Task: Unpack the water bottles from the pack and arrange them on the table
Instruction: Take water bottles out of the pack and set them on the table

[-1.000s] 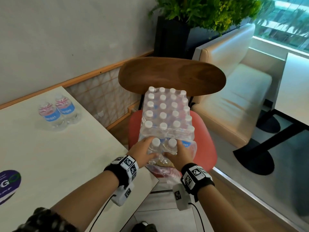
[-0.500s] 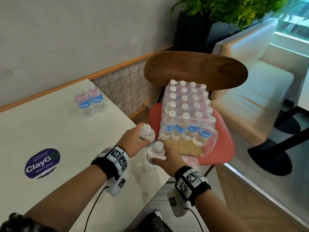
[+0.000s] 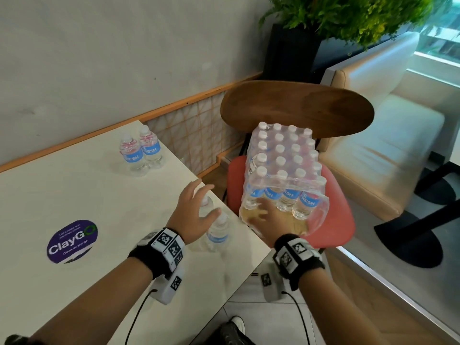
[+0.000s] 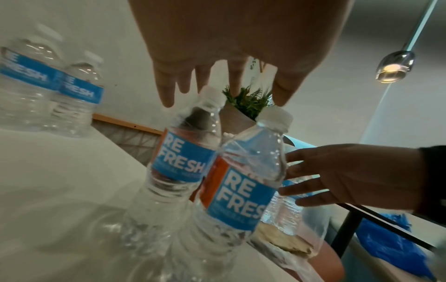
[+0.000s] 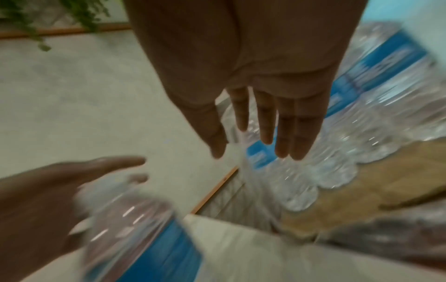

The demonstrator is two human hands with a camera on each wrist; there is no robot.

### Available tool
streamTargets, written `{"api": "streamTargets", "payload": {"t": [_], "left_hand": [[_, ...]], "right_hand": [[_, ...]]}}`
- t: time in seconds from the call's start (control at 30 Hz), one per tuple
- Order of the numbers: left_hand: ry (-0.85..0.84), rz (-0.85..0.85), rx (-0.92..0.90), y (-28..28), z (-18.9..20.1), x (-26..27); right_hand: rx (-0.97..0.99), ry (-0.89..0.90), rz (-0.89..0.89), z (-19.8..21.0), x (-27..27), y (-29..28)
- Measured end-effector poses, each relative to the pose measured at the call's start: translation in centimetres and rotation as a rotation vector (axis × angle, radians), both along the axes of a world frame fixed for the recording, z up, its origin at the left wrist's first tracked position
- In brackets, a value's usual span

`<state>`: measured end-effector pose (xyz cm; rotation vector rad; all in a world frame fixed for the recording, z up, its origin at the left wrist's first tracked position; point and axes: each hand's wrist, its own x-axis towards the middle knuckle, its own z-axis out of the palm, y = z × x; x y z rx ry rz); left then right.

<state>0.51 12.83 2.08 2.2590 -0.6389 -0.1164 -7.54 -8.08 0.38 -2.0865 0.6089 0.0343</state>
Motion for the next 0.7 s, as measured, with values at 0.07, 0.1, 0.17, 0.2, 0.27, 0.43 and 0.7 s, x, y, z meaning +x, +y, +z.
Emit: {"api": "streamTargets", "payload": {"t": [0.07,0.1,0.17,0.2,0.27,0.43,0.7], "left_hand": [[0.034,-0.057,0.117,-0.9,-0.1,-0.4],[0.055,-0.072,0.184,-1.3,-0.2,-0.5],[0.057,-0.061,0.280,-1.7,-0.7,-0.6],[0.044,-0.039,0.291,-1.8,-0.9,-0.7],[0.042,0.021,0.259,-2.0,-1.2,-0.9],[0.262,0.111,0.072,-2.2,-1.6,-1.1],[0.505,-0.045,0.012,-0.8,-1.3,0.4]], "right_hand": [[-0.028,-0.039,-0.202,0.4,0.8,-3.0],[-0.044,-0.060,-0.273,0.4,1.4,-4.3],[-0.028,-0.067,-0.296,0.5,2.6,-6.1],[0.010,-0.067,-0.281,0.5,3.2,-6.7],[0.064,-0.043,-0.269,0.1,4.3,-7.2],[-0.004,-0.018,-0.343,0.2,4.6,-7.1],[0.058,-0.202,-0.185,0.8,0.1,-4.0]]}}
